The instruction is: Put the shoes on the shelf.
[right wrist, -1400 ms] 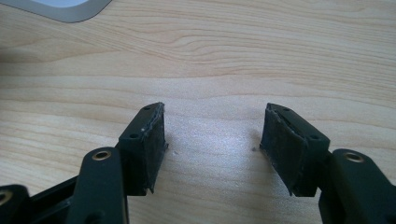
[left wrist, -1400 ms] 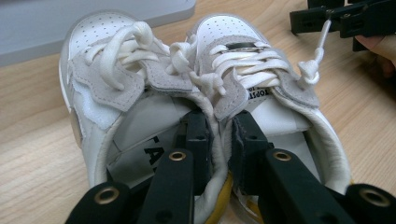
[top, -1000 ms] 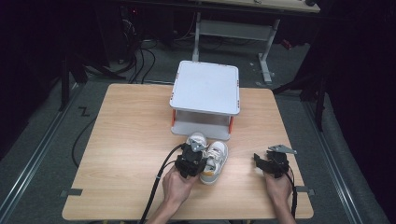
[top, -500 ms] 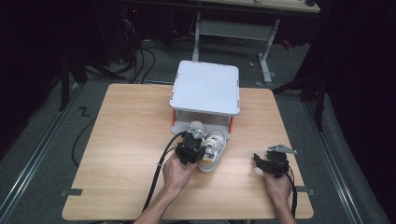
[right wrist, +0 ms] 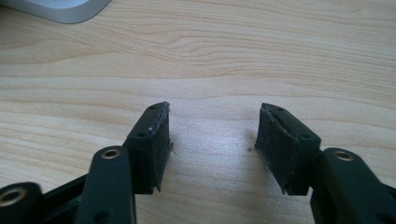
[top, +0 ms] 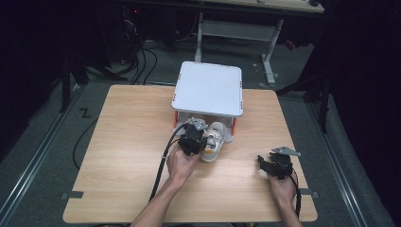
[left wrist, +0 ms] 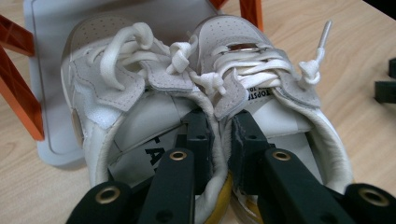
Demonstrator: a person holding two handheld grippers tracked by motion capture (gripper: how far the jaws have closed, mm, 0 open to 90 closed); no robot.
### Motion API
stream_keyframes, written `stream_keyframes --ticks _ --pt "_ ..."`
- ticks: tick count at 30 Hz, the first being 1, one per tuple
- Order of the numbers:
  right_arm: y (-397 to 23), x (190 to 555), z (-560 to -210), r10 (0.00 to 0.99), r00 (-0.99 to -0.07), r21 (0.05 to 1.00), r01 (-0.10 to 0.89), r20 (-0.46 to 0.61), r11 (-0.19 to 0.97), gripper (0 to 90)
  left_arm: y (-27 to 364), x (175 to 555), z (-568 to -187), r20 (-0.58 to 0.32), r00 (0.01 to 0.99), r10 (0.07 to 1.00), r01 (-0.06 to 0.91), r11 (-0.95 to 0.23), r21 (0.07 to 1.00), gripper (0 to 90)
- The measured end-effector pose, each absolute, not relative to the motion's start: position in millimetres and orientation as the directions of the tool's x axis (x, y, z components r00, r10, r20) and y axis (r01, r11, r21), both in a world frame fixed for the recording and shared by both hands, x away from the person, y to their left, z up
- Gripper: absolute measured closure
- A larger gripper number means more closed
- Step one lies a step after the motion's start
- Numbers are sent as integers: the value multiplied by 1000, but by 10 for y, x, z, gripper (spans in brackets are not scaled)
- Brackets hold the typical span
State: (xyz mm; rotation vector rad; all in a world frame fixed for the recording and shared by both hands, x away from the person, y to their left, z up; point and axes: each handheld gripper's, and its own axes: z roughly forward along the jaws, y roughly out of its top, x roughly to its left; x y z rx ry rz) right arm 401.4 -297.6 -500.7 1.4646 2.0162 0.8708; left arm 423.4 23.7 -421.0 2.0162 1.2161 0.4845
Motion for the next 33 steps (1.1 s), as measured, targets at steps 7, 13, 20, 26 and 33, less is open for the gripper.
stream_keyframes --ticks 7,13,20,26,33 --pt "-2932 3967 -4928 944 -330 775 601 14 198 573 212 4372 -4274 -40 468 883 606 -287 742 794" --pt "-2837 3979 -4702 918 -393 788 581 50 205 621 217 4461 -4347 -52 450 891 605 -262 752 793" --pt "-2645 3975 -4268 865 -497 836 500 62 227 713 177 4554 -4366 -38 437 899 608 -264 749 792" --pt "-2494 4071 -3986 816 -572 841 478 79 253 773 145 4636 -4406 -27 420 907 617 -264 741 789" --pt "-2324 4222 -3687 790 -608 866 434 76 250 781 155 4694 -4459 -24 400 916 620 -252 743 787"
